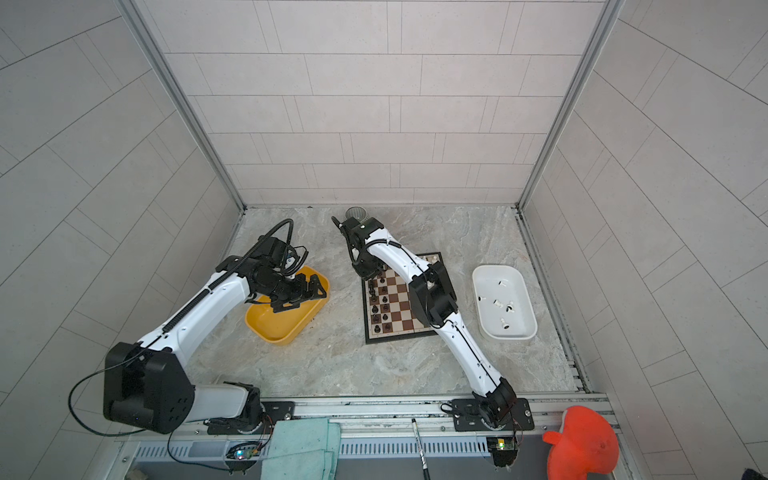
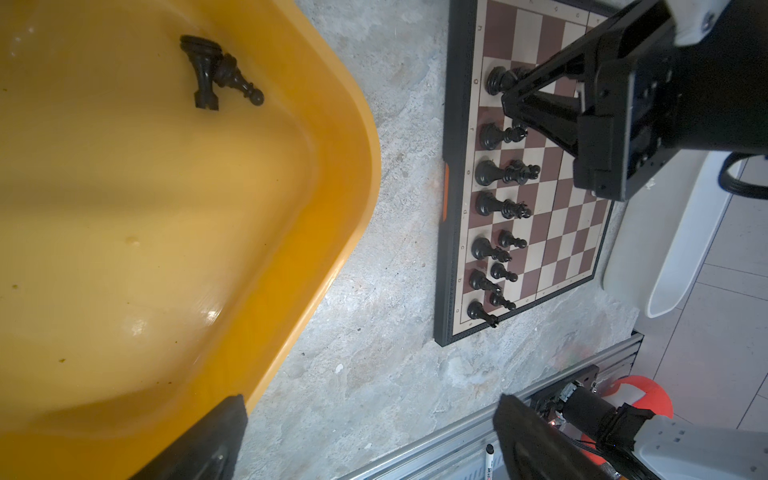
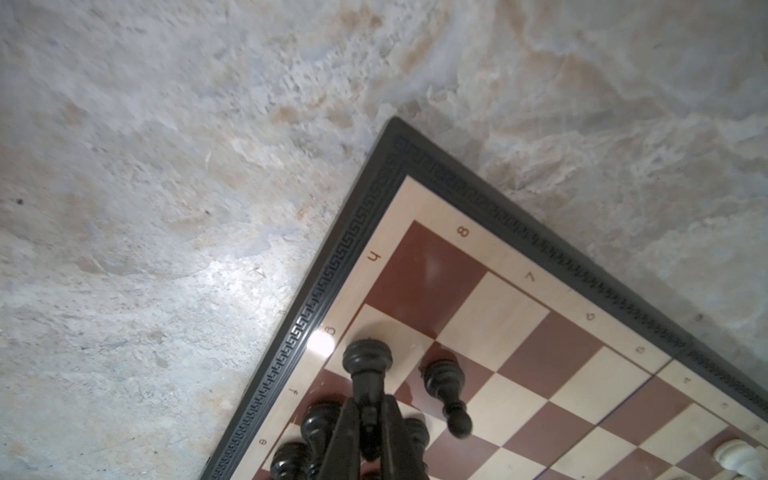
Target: Set up the chess pieces on the board
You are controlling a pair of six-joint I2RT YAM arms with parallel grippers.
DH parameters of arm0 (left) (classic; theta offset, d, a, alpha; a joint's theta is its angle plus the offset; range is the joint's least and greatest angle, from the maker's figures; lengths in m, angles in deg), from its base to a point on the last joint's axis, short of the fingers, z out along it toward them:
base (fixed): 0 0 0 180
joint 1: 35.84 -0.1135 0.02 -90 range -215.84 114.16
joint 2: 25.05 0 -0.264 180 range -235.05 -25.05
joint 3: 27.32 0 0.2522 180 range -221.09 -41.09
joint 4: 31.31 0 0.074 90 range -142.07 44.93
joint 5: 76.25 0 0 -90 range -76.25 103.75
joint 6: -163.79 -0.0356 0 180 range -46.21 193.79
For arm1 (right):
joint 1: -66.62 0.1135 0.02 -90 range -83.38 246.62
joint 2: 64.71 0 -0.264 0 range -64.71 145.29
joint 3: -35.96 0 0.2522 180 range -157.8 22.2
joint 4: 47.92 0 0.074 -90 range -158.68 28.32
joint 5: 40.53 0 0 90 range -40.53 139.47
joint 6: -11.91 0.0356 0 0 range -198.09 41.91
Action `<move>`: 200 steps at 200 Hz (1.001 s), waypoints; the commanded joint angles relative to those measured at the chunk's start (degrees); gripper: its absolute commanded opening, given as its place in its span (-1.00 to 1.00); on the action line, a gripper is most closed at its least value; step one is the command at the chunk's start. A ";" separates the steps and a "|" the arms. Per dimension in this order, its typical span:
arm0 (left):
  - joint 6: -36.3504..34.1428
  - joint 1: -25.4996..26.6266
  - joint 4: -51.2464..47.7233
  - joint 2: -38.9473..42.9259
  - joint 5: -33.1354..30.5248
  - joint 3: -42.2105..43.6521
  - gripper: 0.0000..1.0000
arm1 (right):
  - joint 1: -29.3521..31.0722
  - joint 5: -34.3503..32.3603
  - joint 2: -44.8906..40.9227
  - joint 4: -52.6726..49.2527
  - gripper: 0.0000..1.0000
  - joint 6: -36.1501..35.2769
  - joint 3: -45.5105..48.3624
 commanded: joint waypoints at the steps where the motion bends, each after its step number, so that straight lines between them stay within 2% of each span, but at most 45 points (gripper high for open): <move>1: 0.18 -0.51 0.02 1.49 0.45 0.71 1.00 | -0.03 -0.64 1.09 -1.10 -0.78 -0.76 -0.52; 84: 0.62 -0.61 0.65 1.29 0.75 1.24 1.00 | -0.02 -0.76 0.04 -0.05 -0.65 -0.73 -0.78; 117: 0.66 -0.77 0.29 1.18 -0.19 0.93 1.00 | -0.06 -1.51 -1.74 -0.89 -0.64 1.44 -3.11; 152: 0.10 -0.71 -0.70 2.25 -3.98 -2.86 1.00 | -2.21 0.17 -8.71 -0.97 -0.45 4.70 -3.63; 172: 2.80 -0.44 2.43 0.29 -1.48 -5.84 1.00 | -4.68 0.92 -15.79 2.05 -0.35 5.87 2.63; 193: 6.25 1.78 7.27 -4.59 -0.03 -10.20 1.00 | -8.75 2.66 -25.45 10.06 -0.22 8.25 15.70; 200: 7.21 2.35 8.45 -7.07 0.98 -12.16 0.94 | -10.60 4.15 -28.95 12.51 -0.19 9.73 20.62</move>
